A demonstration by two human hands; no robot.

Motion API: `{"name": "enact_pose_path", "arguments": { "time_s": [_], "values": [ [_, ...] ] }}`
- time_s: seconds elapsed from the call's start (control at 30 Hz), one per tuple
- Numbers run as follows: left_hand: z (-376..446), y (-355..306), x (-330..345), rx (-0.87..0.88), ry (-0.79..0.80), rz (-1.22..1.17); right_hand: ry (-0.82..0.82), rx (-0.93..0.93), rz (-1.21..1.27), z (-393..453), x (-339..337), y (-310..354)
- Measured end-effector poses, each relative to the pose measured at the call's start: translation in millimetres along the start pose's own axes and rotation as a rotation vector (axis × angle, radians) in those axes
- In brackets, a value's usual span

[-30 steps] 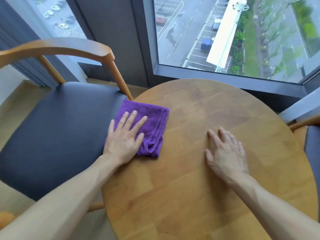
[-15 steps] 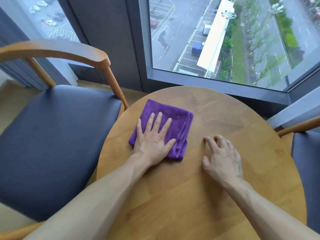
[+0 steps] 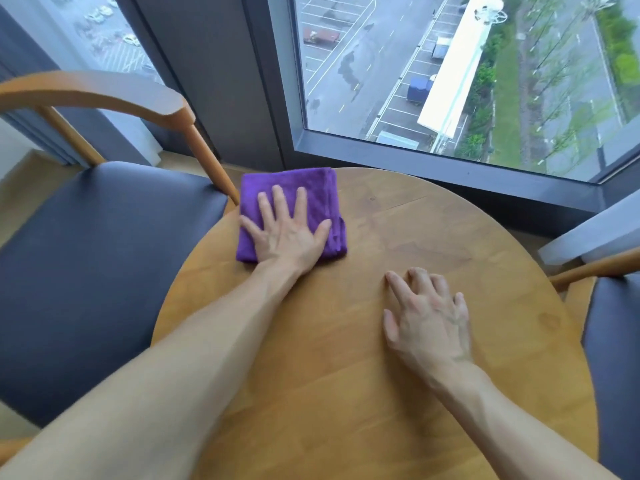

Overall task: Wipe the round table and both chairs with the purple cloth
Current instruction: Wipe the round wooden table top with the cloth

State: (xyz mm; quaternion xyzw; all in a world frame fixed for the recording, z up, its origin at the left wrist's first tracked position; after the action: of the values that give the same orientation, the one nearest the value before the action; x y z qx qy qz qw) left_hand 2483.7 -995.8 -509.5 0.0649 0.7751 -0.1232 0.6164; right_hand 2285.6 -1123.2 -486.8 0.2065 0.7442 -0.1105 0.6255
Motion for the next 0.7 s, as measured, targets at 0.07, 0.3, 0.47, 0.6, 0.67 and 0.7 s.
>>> {"name": "enact_pose_path", "arguments": {
  "time_s": [0.07,0.3,0.47,0.6,0.67,0.7],
  "values": [
    [-3,-43,5,0.128,0.029,0.006,-0.006,-0.001,0.000,6,-1,-2],
    [-48,-34,13,0.356,0.018,0.057,0.024,0.042,-0.041,18,-7,-6],
    [-37,52,-1,0.147,-0.034,0.066,0.038,0.050,-0.062,39,-13,-15],
    [-11,45,-3,-0.110,-0.048,-0.061,0.033,0.023,-0.043,45,-11,-21],
    [6,12,-1,-0.172,-0.053,-0.062,-0.001,0.008,-0.007,46,-12,-24],
    [14,-9,1,-0.160,-0.048,-0.054,-0.021,0.002,0.022,48,-13,-26]
  ]
}}
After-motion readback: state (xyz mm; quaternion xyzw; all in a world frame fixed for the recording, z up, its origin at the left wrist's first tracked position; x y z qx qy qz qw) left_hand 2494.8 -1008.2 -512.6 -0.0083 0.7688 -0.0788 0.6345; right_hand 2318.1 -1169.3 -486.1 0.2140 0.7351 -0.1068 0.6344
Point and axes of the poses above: each hand's wrist, its own z-axis towards the middle knuckle, its own x-axis out of the palm, y = z × x, the point moved 5 cm from there along z, towards the middle knuckle, and after that the axes turned 1 degree about -x, right-handed, at the moved point
